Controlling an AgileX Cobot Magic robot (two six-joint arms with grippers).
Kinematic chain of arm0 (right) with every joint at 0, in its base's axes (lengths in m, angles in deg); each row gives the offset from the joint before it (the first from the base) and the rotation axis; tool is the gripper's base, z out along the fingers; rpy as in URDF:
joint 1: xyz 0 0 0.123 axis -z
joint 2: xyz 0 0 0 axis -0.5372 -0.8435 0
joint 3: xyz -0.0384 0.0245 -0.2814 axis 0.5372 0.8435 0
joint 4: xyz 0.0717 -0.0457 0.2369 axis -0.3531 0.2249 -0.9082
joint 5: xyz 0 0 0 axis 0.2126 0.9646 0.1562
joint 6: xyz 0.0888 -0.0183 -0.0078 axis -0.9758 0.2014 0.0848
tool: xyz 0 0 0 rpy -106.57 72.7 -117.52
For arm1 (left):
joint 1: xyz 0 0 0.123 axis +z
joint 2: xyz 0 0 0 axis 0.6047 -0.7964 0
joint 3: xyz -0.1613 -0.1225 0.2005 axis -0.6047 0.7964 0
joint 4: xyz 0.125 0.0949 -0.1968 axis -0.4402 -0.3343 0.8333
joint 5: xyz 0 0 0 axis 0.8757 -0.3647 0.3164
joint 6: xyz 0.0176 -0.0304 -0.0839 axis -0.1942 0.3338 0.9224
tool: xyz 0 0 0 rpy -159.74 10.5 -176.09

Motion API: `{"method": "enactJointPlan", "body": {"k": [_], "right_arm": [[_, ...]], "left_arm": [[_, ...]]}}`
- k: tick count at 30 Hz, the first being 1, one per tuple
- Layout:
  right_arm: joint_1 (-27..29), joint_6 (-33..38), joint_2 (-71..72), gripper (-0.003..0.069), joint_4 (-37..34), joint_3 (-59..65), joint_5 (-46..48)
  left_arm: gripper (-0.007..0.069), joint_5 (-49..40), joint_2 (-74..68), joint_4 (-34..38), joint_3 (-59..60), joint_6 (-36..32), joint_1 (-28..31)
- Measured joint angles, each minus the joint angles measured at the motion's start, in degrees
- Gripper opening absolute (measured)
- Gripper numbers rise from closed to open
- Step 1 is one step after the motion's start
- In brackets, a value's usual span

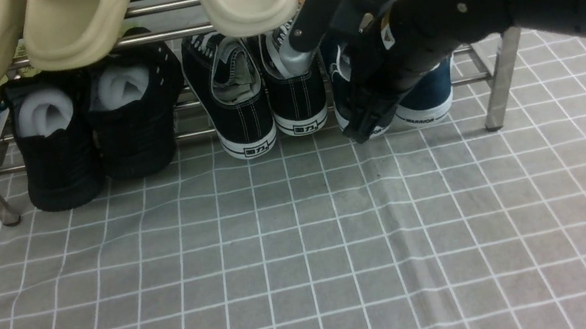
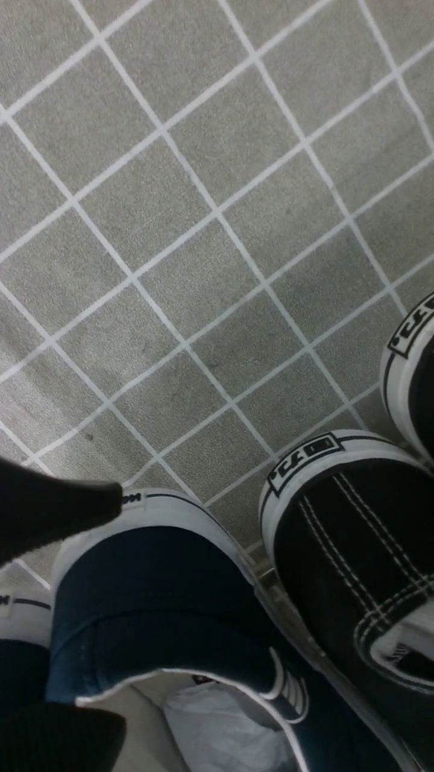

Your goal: Take the shoes off the shelf with your hand from the grey coffee tablecloth.

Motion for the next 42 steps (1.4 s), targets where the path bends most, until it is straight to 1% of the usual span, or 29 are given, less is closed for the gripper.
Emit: {"method": "enactJointPlan", "body": {"k": [6, 21, 25, 27, 29, 30, 32, 33, 34, 39, 42], "right_arm": [[0.0, 0.0, -2.11, 0.0433, 1.39, -0.05, -1.81], [0.6, -0.06, -3.69, 0.0433, 1.82, -0.16, -4.94], [0.65, -0.06, -4.07, 0.0405, 2.24, -0.2, -4.97], [0.7, -0.06, -4.38, 0.0345, 2.61, -0.27, -4.29], [0.7, -0.01, -4.44, 0.0267, 2.61, -0.27, -3.09], [0.7, 0.12, -4.44, 0.019, 2.66, -0.27, -2.39], [0.82, 0.55, -4.44, 0.0085, 2.82, -0.27, -1.31], [0.82, 0.62, -4.34, 0.0055, 2.82, -0.27, -1.02], [0.82, 0.67, -4.25, 0.0043, 2.82, -0.27, -0.58], [1.0, 0.87, -2.07, 0.0046, 3.01, -0.22, 3.14], [1.0, 1.09, 1.12, 0.0046, 2.5, -0.16, 8.0]], "left_arm": [[0.024, 0.0, 0.0, 0.0, 0.0, 0.0, 0.0], [0.024, 0.0, 0.0, 0.0, 0.0, 0.0, 0.0], [0.024, 0.0, 0.0, 0.0, 0.0, 0.0, 0.0], [0.024, 0.0, 0.0, 0.0, 0.0, 0.0, 0.0], [0.024, 0.0, 0.0, 0.0, 0.0, 0.0, 0.0], [0.024, 0.0, 0.0, 0.0, 0.0, 0.0, 0.0], [0.024, 0.0, 0.0, 0.0, 0.0, 0.0, 0.0], [0.024, 0.0, 0.0, 0.0, 0.0, 0.0, 0.0], [0.024, 0.0, 0.0, 0.0, 0.0, 0.0, 0.0], [0.024, 0.0, 0.0, 0.0, 0.0, 0.0, 0.0], [0.024, 0.0, 0.0, 0.0, 0.0, 0.0, 0.0]]}}
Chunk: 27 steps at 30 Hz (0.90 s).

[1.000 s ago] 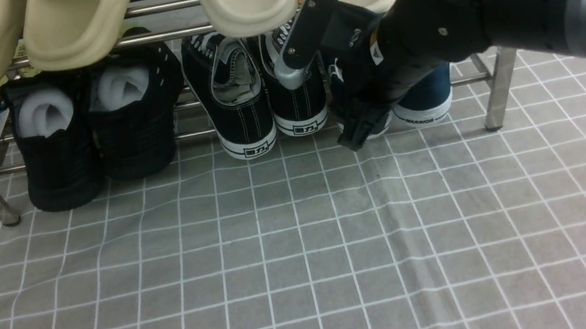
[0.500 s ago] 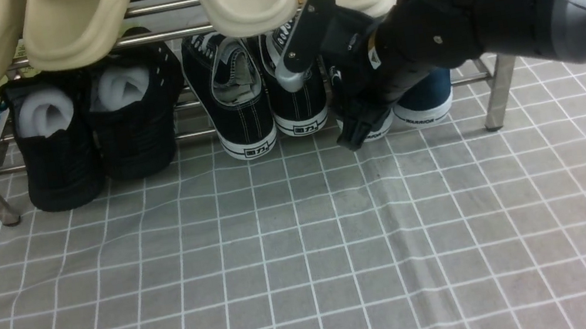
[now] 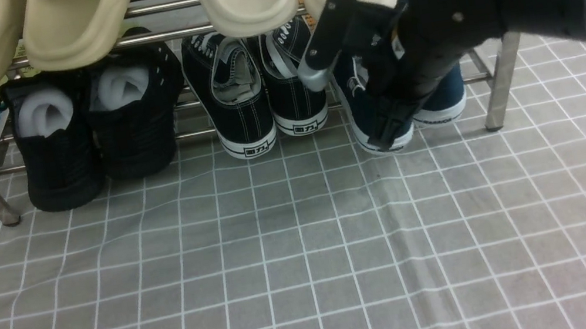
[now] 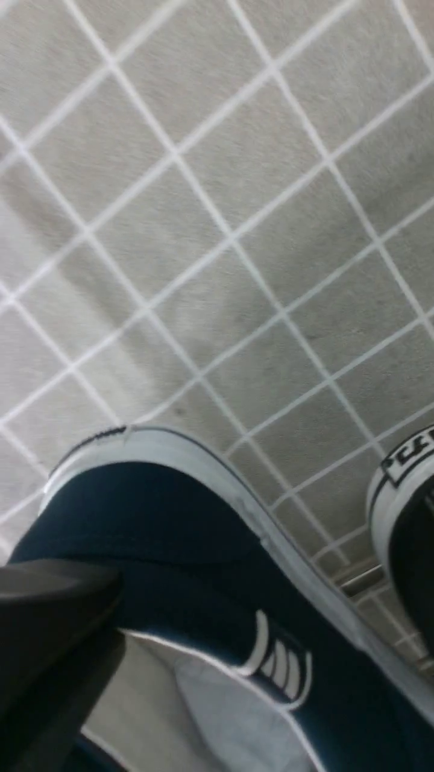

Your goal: Take the shoes off the shelf with your hand from the grey coffee tablecloth.

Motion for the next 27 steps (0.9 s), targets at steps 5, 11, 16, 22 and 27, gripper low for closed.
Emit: {"method": "enactJointPlan", "body": {"k": [5, 11, 16, 22, 27], "right_arm": [[0.0, 0.63, 5.16, 0.0046, -2.64, 0.06, 5.13], [0.0, 2.52, 8.45, 0.0046, -7.73, 0.06, 9.48], [0.0, 4.57, 11.12, 0.0046, -13.81, 0.06, 15.84], [0.0, 5.19, 15.85, 0.0046, -21.15, 0.06, 24.71], [0.0, 5.48, 16.03, 0.0046, -25.34, 1.36, 25.89]], "left_arm": [[0.024, 0.0, 0.0, 0.0, 0.0, 0.0, 0.0], [0.024, 0.0, 0.0, 0.0, 0.0, 0.0, 0.0], [0.024, 0.0, 0.0, 0.0, 0.0, 0.0, 0.0], [0.024, 0.0, 0.0, 0.0, 0.0, 0.0, 0.0], [0.024, 0.0, 0.0, 0.0, 0.0, 0.0, 0.0]]}}
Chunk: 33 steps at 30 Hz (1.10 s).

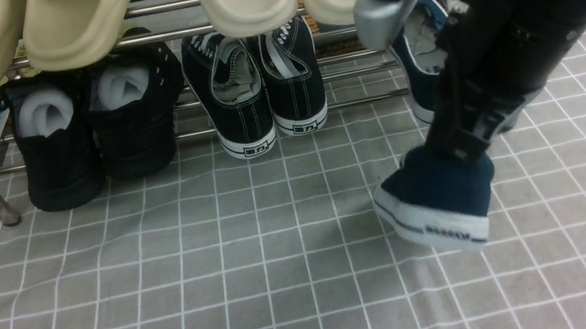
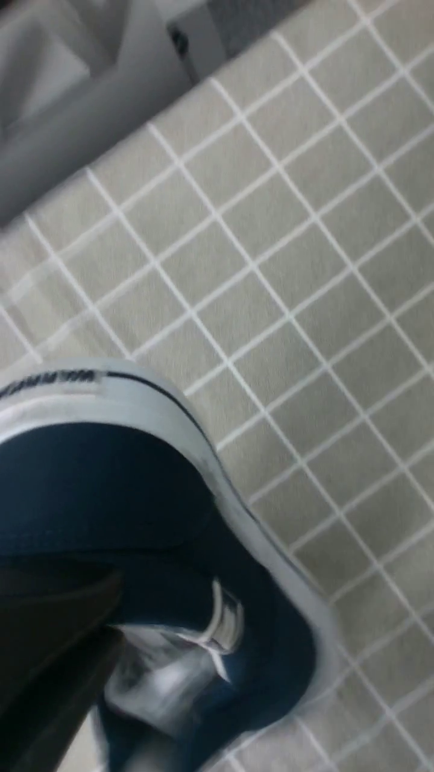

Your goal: Take the shoes off the shelf with your hand from the grey coffee tablecloth.

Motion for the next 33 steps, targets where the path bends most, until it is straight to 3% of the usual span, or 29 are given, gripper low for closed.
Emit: {"method": "enactJointPlan", "body": {"k": [8, 19, 33], "right_arm": [[-0.25, 0.73, 0.21, 0.0046, -1.01, 4.24, 0.08], [-0.2, 1.31, 0.15, 0.0046, 0.6, -8.01, -0.06], [-0.2, 6.55, -5.9, 0.0046, -1.22, -8.03, 0.0]], "left_arm": [[0.0242, 0.0, 0.0, 0.0, 0.0, 0.0, 0.0], [0.0242, 0.0, 0.0, 0.0, 0.0, 0.0, 0.0], [0.0242, 0.0, 0.0, 0.0, 0.0, 0.0, 0.0]]}}
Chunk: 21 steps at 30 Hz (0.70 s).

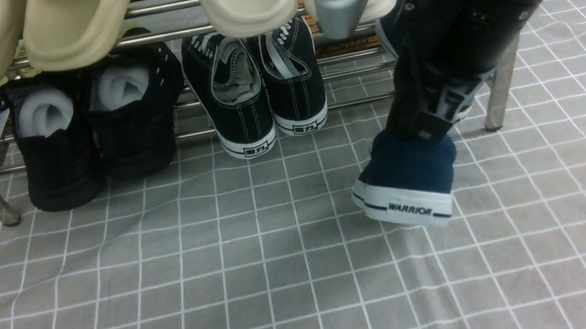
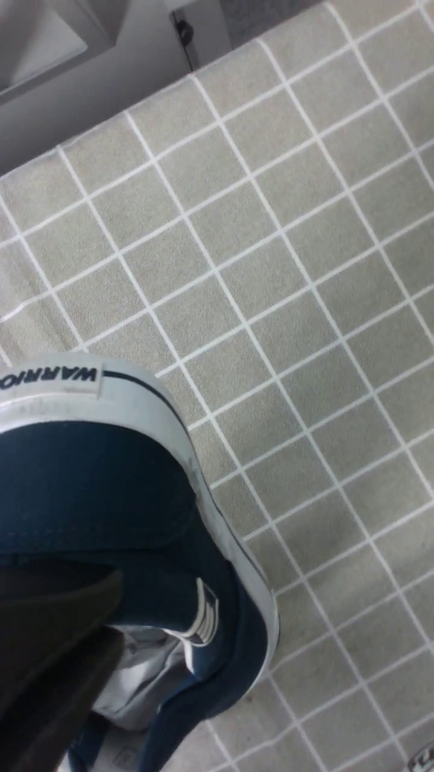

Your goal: Take the shoes off the shelf with your hand from the grey coffee tablecloth.

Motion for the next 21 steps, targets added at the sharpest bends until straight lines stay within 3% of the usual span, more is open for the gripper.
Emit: {"method": "enactJointPlan", "body": {"k": [9, 13, 14, 18, 21], "right_arm": [[-2.34, -6.55, -0.19, 0.0085, -4.23, 8.32, -0.18], [-4.38, -9.88, -0.26, 0.0178, -3.8, 12.5, -0.18], [-5.07, -11.09, -0.36, 0.0242, -3.14, 13.16, -0.74], [-5.39, -14.01, -0.43, 0.0384, -2.24, 11.88, -1.31], [-5.39, -14.95, -0.17, 0.0441, 0.44, 9.14, -1.37]], "left_arm": [[0.0242, 0.0, 0.0, 0.0, 0.0, 0.0, 0.0], [0.0242, 0.0, 0.0, 0.0, 0.0, 0.0, 0.0], [0.0242, 0.0, 0.0, 0.0, 0.0, 0.0, 0.0], [0.0242, 0.0, 0.0, 0.0, 0.0, 0.0, 0.0], [0.0242, 0.0, 0.0, 0.0, 0.0, 0.0, 0.0]]}}
